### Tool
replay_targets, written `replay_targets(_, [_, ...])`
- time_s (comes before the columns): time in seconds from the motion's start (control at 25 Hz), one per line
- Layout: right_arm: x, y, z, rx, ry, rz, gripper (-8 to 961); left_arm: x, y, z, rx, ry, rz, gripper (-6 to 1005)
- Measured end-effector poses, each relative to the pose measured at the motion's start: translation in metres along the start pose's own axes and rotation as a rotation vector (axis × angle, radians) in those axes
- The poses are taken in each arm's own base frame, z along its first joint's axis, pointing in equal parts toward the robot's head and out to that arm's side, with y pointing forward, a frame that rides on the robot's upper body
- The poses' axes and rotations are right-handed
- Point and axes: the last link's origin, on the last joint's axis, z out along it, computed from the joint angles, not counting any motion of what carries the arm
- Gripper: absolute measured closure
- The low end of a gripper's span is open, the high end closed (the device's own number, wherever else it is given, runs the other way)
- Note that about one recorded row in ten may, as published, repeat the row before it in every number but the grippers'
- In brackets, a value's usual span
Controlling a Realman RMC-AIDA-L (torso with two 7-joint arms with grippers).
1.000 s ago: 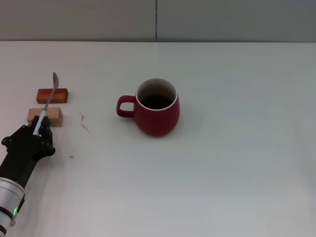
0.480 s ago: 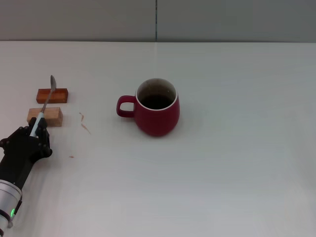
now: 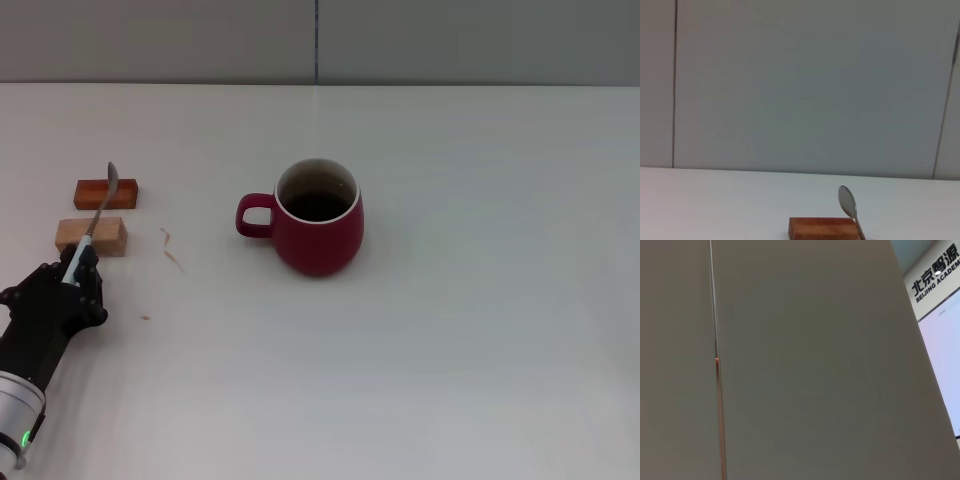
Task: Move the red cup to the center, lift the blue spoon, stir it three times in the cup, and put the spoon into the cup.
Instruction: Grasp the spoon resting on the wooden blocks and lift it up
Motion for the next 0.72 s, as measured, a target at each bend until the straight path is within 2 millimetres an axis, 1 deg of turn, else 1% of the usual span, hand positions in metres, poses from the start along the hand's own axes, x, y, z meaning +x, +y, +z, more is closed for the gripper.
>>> replay_targets(0.32, [0.0002,0.001,-0.0011,-0.011,0.002,-0.002,249,0.0036,-0.0001,-0.0011,-0.005,0.027,-0.045,851])
replay_targets(0.72, [0.0002,-0.0002,-0.0025,-0.009,0.003,-0.004,250,0.0065,0.0002,-0.0015,-0.008,0.048,-0.051,851])
